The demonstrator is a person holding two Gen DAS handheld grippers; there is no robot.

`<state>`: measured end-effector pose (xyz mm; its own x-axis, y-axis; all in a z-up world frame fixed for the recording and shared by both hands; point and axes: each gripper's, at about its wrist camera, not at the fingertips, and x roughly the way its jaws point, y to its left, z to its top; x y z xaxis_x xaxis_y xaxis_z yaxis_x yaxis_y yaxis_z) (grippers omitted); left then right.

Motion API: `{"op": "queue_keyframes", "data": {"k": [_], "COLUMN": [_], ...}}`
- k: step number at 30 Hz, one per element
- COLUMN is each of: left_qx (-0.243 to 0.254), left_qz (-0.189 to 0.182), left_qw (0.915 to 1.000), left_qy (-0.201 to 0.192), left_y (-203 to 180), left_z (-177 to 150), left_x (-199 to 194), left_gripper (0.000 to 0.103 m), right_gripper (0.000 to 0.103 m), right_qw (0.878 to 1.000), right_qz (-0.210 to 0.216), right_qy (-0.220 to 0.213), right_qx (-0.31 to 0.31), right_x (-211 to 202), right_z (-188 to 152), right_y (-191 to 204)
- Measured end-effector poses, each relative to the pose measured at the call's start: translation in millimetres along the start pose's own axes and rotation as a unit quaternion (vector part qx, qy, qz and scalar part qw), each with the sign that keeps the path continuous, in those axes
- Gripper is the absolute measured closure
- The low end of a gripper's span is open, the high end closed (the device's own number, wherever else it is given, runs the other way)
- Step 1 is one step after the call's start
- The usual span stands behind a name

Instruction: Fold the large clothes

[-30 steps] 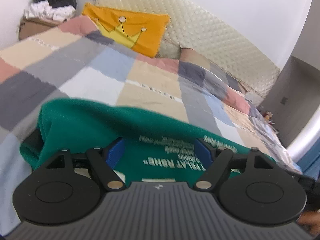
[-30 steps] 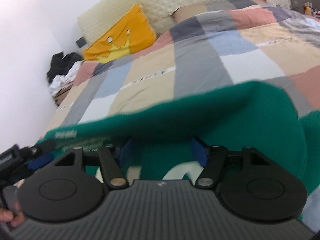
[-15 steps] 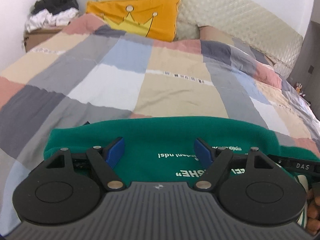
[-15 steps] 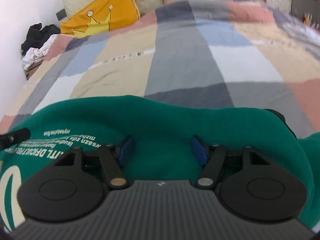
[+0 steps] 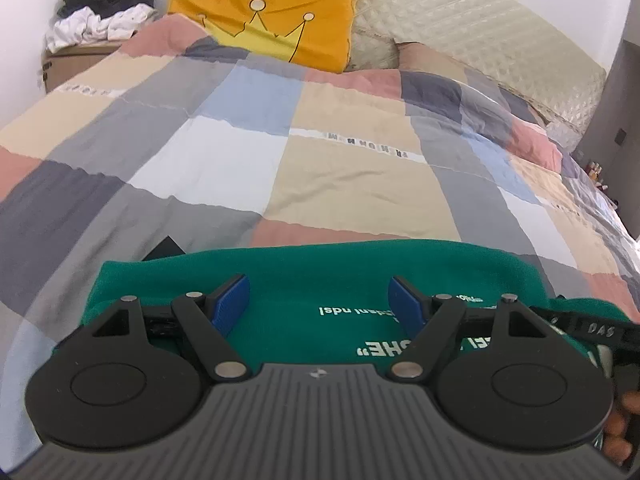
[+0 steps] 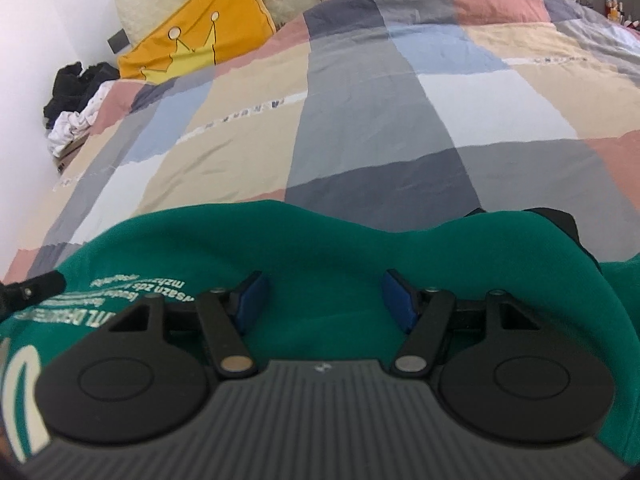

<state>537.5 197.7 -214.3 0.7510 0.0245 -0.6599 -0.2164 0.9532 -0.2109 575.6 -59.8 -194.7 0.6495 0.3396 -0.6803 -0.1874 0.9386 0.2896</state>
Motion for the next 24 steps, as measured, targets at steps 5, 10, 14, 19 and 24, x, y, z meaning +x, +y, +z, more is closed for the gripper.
{"op": "queue_keyframes", "data": {"k": [5, 10, 14, 19, 24], "left_qx": [-0.004, -0.021, -0.037, -0.046, -0.033], "left_qz": [-0.001, -0.001, 0.005, 0.001, 0.028], "left_qw": [1.0000, 0.9994, 0.9986, 0.9987, 0.9991], "left_qy": [-0.009, -0.029, -0.039, -0.020, 0.001], "left_y": [0.7, 9.0, 21.1, 30.1, 32.0], "left_z": [-1.4, -4.2, -5.5, -6.5, -8.4], "left_x": [-24.9, -55.1, -64.9, -54.0, -37.2], "left_gripper": [0.023, 0.023, 0.023, 0.023, 0.023], "right_gripper": [0.035, 0.035, 0.035, 0.037, 0.037], "right_qw": [0.999, 0.996, 0.993, 0.994, 0.994], "right_qz": [-0.008, -0.039, -0.079, -0.094, -0.105], "right_qy": [-0.029, -0.072, -0.082, -0.049, -0.014], "right_qx": [-0.019, -0.025, -0.021, -0.026, -0.035], "right_x": [-35.5, -62.9, -63.7, -39.8, -11.4], "right_z": [-0.9, -0.8, 5.0, 4.5, 0.6], "right_y": [10.6, 4.9, -9.9, -22.8, -26.5]}}
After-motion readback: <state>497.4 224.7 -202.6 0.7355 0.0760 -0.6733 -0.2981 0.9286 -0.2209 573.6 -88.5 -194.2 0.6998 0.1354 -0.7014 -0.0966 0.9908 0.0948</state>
